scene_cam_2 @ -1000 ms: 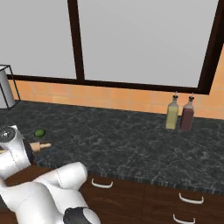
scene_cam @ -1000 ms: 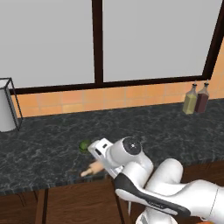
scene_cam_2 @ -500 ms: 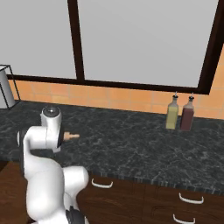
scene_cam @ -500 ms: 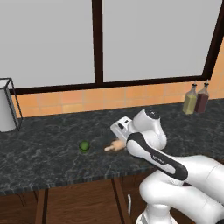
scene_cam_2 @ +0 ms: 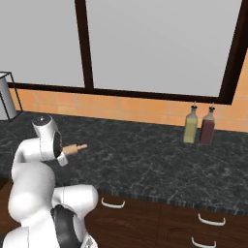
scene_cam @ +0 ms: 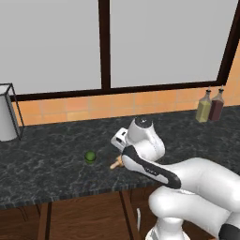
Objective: Pick the rolling pin from the drawer and place it on the counter.
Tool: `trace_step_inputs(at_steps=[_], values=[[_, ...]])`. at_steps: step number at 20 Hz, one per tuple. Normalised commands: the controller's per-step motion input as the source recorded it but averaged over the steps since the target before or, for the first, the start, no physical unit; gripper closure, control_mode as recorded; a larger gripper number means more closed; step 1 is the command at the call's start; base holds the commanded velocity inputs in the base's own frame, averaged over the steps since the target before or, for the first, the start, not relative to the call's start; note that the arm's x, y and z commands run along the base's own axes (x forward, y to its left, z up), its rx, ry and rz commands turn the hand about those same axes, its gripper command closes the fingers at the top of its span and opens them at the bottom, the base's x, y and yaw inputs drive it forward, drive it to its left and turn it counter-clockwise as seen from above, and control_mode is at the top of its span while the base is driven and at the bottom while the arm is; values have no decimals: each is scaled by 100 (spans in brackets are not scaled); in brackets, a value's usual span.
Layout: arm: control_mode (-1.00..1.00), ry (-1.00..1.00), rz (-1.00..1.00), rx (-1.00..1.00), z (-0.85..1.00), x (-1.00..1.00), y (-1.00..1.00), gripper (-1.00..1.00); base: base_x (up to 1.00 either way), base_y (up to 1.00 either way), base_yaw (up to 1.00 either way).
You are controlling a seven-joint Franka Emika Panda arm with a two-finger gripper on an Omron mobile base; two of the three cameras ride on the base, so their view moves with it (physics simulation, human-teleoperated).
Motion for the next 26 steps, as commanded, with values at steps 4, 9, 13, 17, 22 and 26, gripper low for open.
trace_step_inputs(at_steps=[4,9,13,17,22,26], values=[[-100,-23,0,4,86,-46,-26,-100,0,0,0],[-100,-28,0,22,79,-47,-74,-100,0,0,0],[-100,-34,1,29,100,-96,-100,-100,0,0,0],[-100,-31,1,39,100,-78,-100,-100,0,0,0],[-100,-17,0,37,100,-80,-99,-100,0,0,0],[-100,-15,-3,18,36,-15,-23,-100,0,0,0]])
